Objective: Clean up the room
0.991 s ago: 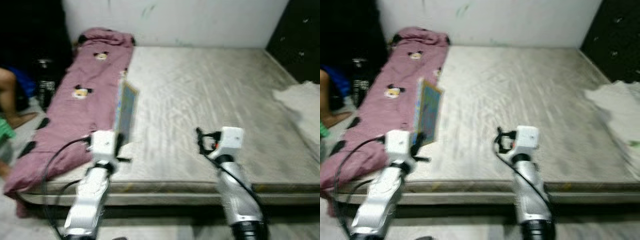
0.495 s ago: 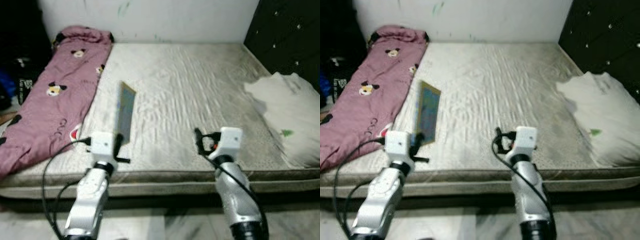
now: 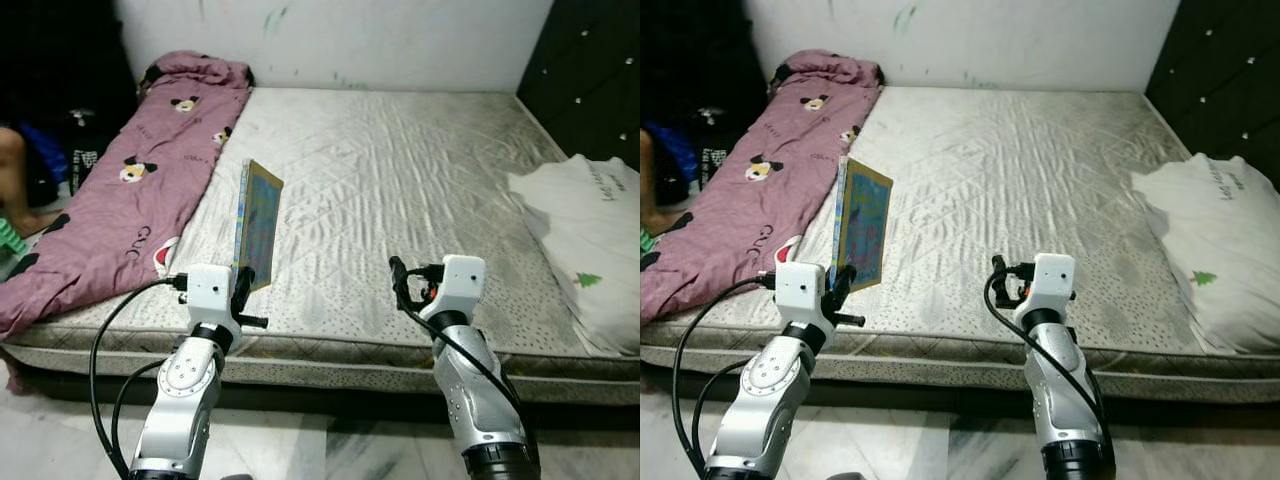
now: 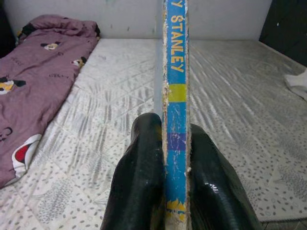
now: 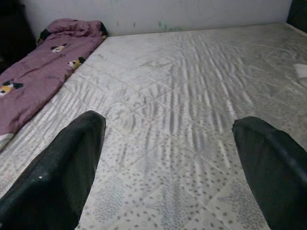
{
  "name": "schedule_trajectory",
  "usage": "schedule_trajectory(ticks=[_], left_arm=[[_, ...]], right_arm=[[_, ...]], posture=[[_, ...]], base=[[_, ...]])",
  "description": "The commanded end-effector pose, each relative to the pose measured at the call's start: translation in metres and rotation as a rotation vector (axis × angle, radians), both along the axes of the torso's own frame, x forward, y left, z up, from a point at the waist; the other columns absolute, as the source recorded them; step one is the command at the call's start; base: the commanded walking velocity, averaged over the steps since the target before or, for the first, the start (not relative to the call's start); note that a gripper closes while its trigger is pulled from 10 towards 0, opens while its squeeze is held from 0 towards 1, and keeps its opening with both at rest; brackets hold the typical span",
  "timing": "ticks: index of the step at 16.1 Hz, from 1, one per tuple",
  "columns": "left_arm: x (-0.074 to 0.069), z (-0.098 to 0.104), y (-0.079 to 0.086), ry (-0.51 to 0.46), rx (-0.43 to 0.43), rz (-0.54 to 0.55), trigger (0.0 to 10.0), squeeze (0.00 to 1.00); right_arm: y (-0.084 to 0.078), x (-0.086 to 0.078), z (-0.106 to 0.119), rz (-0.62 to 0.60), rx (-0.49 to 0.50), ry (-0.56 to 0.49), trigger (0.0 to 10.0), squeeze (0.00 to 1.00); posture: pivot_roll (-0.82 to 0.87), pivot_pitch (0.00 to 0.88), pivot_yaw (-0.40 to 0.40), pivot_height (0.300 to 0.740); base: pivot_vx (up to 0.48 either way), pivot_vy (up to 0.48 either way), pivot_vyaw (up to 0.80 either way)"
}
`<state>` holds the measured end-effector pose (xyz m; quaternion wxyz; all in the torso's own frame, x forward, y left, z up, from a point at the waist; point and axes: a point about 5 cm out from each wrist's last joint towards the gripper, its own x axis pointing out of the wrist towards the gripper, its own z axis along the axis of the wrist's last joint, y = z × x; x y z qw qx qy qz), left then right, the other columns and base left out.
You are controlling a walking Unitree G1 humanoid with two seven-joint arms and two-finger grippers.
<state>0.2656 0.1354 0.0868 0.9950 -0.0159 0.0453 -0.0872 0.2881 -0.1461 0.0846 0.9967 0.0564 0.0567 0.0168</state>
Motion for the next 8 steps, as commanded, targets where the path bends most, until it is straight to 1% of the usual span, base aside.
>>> schedule_trajectory(ticks=[1, 8], left_arm=[[0.0028, 0.0137, 0.0023, -0.073, 0.001, 0.003, 10.0, 0.00], [0.0031, 0.0135, 0.0023, -0.070, 0.001, 0.007, 10.0, 0.00]], right_arm=[[0.0021, 0.0017, 0.0034, 0.006, -0.004, -0.014, 10.0, 0.00], [0.0011, 0.0025, 0.0046, 0.004, -0.005, -0.019, 10.0, 0.00]], posture=[[-0.01, 0.000, 0.011, 0.740], [-0.01, 0.000, 0.009, 0.740]], base=[[0.289, 0.000, 0.00], [0.291, 0.000, 0.00]])
